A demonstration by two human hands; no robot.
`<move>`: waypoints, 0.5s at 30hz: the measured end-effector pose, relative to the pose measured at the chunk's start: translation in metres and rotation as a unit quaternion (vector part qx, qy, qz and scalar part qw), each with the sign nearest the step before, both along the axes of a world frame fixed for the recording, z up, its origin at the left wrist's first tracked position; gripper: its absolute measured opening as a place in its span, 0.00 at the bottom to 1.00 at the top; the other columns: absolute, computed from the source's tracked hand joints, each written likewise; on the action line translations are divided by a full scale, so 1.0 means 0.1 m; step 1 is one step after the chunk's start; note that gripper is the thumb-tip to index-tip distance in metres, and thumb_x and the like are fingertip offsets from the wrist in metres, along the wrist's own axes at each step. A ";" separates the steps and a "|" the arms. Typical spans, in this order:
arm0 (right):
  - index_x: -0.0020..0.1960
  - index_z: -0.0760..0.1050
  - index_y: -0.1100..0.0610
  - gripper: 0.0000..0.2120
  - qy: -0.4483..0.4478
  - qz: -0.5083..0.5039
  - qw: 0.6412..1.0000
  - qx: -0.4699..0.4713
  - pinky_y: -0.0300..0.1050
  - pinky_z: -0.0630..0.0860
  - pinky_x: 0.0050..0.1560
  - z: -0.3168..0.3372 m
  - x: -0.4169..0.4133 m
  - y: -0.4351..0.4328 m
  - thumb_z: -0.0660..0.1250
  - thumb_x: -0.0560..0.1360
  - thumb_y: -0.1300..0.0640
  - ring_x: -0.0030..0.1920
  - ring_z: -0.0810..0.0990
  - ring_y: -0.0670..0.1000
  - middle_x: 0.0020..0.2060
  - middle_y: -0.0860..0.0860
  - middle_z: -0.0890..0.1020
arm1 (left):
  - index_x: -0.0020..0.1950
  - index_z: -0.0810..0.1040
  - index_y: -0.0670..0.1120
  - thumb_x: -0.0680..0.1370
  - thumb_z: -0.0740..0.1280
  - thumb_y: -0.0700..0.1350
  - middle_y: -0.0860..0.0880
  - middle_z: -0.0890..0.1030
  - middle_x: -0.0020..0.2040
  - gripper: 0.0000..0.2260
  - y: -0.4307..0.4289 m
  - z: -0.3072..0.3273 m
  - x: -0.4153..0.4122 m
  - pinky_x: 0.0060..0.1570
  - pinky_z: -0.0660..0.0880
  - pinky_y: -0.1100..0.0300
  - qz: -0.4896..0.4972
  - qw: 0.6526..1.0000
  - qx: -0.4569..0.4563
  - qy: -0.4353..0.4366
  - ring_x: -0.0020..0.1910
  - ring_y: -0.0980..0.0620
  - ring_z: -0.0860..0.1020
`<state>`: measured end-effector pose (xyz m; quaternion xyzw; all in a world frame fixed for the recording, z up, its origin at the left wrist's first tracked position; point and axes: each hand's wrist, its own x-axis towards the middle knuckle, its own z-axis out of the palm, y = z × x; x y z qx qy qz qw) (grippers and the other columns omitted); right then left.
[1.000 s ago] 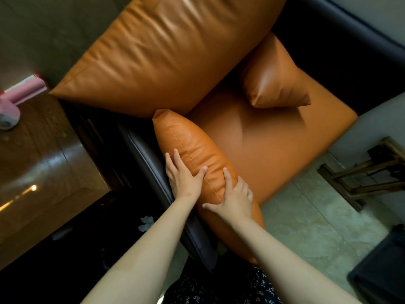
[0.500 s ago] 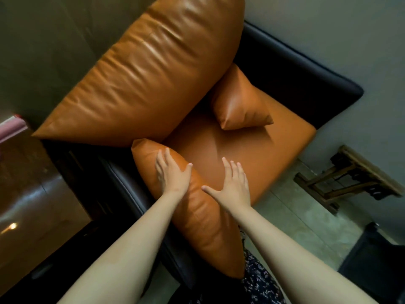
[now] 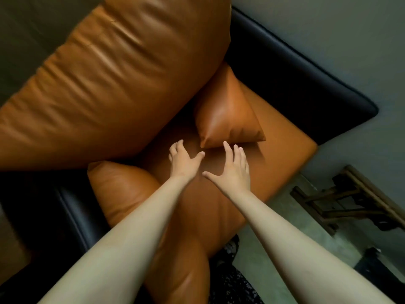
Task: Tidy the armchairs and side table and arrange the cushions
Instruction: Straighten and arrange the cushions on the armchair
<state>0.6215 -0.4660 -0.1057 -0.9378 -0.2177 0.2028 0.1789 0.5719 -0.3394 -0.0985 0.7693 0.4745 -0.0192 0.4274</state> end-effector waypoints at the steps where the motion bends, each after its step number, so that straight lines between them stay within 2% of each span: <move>1: 0.78 0.45 0.48 0.48 0.002 0.002 1.000 0.000 0.51 0.49 0.76 -0.04 0.13 0.02 0.68 0.70 0.34 0.78 0.44 0.54 0.78 0.54 0.51 | 0.77 0.56 0.45 0.77 0.67 0.53 0.44 0.55 0.77 0.33 0.01 -0.03 0.13 0.70 0.62 0.49 0.006 1.000 -0.015 -0.001 0.75 0.43 0.58; 5: 0.78 0.45 0.48 0.47 0.008 0.018 1.000 0.006 0.51 0.48 0.76 -0.16 0.57 0.14 0.69 0.71 0.37 0.78 0.44 0.54 0.78 0.55 0.50 | 0.78 0.53 0.47 0.78 0.66 0.54 0.43 0.58 0.76 0.34 0.05 -0.17 0.57 0.67 0.66 0.50 0.018 0.996 -0.082 0.020 0.72 0.40 0.64; 8: 0.78 0.44 0.48 0.48 -0.001 0.043 0.999 0.002 0.51 0.44 0.76 -0.26 0.83 0.20 0.70 0.70 0.38 0.78 0.42 0.54 0.78 0.56 0.48 | 0.77 0.52 0.47 0.79 0.64 0.55 0.42 0.63 0.75 0.33 0.09 -0.32 0.78 0.67 0.67 0.49 0.032 0.992 -0.117 0.023 0.70 0.39 0.67; 11: 0.78 0.43 0.48 0.50 -0.042 0.071 0.996 -0.039 0.53 0.36 0.75 -0.36 1.04 0.26 0.71 0.69 0.37 0.78 0.39 0.56 0.78 0.57 0.46 | 0.75 0.56 0.44 0.80 0.62 0.56 0.42 0.67 0.72 0.30 0.12 -0.45 0.93 0.67 0.69 0.47 0.104 0.975 -0.196 0.007 0.67 0.40 0.70; 15: 0.78 0.37 0.47 0.55 -0.046 0.108 0.989 -0.092 0.57 0.37 0.75 -0.49 1.22 0.32 0.73 0.67 0.38 0.77 0.36 0.58 0.78 0.59 0.42 | 0.73 0.61 0.41 0.81 0.60 0.53 0.41 0.69 0.69 0.25 0.17 -0.57 1.02 0.60 0.74 0.48 0.175 0.949 -0.263 -0.004 0.61 0.41 0.73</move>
